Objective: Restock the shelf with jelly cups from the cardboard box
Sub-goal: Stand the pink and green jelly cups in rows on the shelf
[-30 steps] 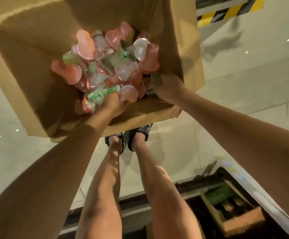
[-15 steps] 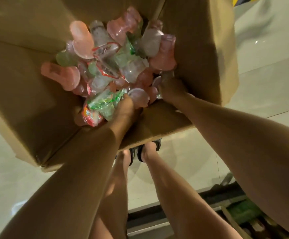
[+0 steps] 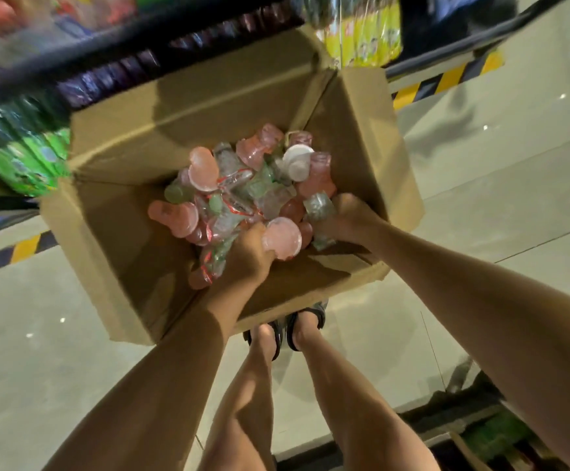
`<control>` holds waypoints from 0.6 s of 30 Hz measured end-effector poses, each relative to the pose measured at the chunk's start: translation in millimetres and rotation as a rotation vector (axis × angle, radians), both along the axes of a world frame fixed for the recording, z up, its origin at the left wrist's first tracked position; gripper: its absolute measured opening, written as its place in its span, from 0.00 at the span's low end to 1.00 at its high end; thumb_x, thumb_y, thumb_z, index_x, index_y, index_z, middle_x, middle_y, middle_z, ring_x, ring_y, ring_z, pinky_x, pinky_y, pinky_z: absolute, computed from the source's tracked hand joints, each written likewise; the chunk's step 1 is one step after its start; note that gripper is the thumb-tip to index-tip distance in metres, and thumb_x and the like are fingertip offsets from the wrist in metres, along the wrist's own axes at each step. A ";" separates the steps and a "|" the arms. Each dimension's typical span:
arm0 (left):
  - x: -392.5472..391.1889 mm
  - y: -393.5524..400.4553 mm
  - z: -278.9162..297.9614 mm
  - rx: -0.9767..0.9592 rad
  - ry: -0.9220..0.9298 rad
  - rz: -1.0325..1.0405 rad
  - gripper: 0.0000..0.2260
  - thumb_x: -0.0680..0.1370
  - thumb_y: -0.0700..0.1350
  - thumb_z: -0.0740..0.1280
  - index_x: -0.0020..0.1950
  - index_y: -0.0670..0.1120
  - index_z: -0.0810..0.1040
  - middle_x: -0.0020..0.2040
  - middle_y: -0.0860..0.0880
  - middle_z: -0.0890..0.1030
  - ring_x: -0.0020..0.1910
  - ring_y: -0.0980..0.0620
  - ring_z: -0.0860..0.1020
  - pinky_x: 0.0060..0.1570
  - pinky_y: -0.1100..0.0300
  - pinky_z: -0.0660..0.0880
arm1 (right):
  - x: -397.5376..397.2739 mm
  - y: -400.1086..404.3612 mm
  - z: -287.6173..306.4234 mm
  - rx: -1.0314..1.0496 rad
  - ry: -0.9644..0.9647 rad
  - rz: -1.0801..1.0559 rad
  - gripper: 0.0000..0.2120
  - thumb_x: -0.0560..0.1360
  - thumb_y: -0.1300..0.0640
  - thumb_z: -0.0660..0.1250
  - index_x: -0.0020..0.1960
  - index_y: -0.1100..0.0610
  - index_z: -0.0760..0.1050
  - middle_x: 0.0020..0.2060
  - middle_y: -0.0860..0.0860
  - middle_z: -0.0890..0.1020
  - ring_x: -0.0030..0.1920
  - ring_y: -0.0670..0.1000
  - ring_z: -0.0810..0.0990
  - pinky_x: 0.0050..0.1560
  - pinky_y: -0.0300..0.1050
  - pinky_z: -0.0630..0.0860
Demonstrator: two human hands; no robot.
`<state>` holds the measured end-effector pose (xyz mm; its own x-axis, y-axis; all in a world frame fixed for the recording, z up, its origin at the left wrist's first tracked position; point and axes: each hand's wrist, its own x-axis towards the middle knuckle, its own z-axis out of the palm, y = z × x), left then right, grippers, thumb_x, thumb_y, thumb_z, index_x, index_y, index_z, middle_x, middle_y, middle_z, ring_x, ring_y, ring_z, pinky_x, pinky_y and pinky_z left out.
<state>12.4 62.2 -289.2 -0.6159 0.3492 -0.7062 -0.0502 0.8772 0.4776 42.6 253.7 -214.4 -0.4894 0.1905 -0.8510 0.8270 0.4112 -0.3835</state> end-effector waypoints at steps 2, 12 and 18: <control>-11.1 0.2 33.5 0.005 0.019 -0.050 0.20 0.75 0.37 0.68 0.67 0.41 0.73 0.60 0.40 0.76 0.60 0.41 0.75 0.55 0.58 0.70 | 1.9 6.2 16.6 -0.019 0.044 -0.082 0.17 0.74 0.59 0.73 0.60 0.53 0.72 0.48 0.45 0.78 0.52 0.49 0.79 0.39 0.24 0.70; -79.3 -23.5 198.7 0.113 0.062 -0.185 0.14 0.71 0.41 0.72 0.56 0.44 0.78 0.51 0.47 0.81 0.51 0.47 0.79 0.51 0.49 0.76 | -29.4 23.2 173.2 0.181 0.198 0.249 0.28 0.68 0.53 0.78 0.62 0.58 0.69 0.53 0.51 0.77 0.53 0.52 0.77 0.48 0.39 0.74; -104.6 -24.7 308.3 0.122 0.187 -0.293 0.23 0.67 0.57 0.70 0.59 0.49 0.76 0.51 0.51 0.81 0.49 0.48 0.80 0.50 0.50 0.79 | -31.1 34.1 285.7 0.209 0.348 0.281 0.20 0.68 0.54 0.78 0.53 0.54 0.70 0.44 0.46 0.75 0.45 0.49 0.76 0.37 0.36 0.67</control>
